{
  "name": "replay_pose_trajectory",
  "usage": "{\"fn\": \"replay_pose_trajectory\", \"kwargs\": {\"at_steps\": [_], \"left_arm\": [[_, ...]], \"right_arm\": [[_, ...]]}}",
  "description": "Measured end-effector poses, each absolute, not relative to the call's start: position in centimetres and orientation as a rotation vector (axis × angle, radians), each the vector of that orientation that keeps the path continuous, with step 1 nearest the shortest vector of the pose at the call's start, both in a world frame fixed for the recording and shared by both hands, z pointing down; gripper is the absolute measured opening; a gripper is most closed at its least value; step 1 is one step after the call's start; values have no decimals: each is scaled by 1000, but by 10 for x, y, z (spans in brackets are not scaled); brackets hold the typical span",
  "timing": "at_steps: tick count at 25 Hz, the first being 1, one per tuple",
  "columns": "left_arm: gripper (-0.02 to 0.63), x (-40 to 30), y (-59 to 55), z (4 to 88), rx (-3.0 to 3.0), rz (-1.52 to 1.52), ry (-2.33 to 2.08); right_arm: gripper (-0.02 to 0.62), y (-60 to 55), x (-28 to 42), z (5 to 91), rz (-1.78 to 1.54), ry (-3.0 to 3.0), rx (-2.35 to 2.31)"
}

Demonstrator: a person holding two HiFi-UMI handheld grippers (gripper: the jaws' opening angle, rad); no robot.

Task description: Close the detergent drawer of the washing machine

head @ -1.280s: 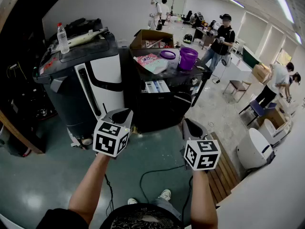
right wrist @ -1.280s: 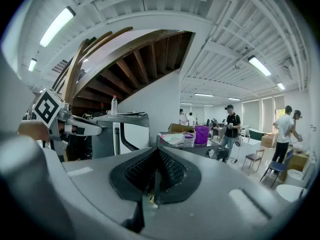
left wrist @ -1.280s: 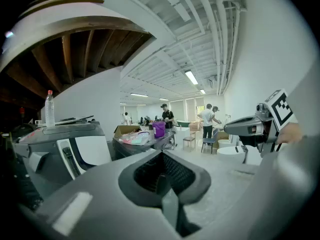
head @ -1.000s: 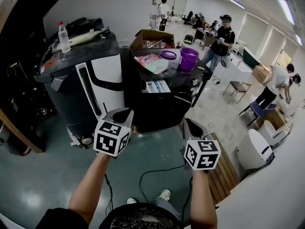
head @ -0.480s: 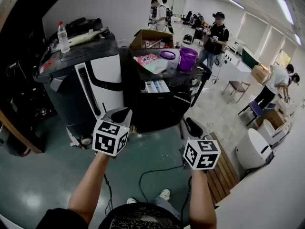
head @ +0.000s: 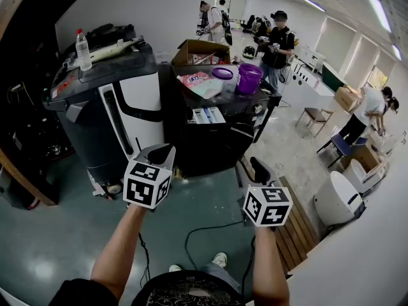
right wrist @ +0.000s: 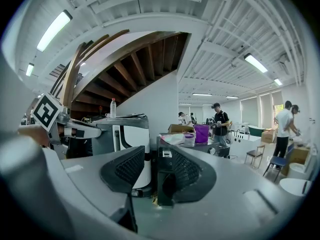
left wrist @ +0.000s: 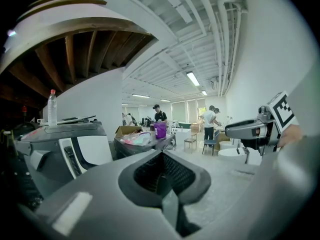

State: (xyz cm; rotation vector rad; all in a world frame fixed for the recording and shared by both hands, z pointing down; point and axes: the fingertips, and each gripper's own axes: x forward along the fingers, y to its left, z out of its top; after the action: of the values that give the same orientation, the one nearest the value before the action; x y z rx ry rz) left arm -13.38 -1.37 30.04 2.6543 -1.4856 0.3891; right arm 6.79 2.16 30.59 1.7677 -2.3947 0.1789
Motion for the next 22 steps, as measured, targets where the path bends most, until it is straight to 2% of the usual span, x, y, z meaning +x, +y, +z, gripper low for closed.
{"fn": "replay_pose_trajectory", "kwargs": {"at_steps": [22], "left_arm": [[0,-150,-25,299,2668,386,-1484]], "right_arm": [[427,9,49,307,193,-2394,1783]]}}
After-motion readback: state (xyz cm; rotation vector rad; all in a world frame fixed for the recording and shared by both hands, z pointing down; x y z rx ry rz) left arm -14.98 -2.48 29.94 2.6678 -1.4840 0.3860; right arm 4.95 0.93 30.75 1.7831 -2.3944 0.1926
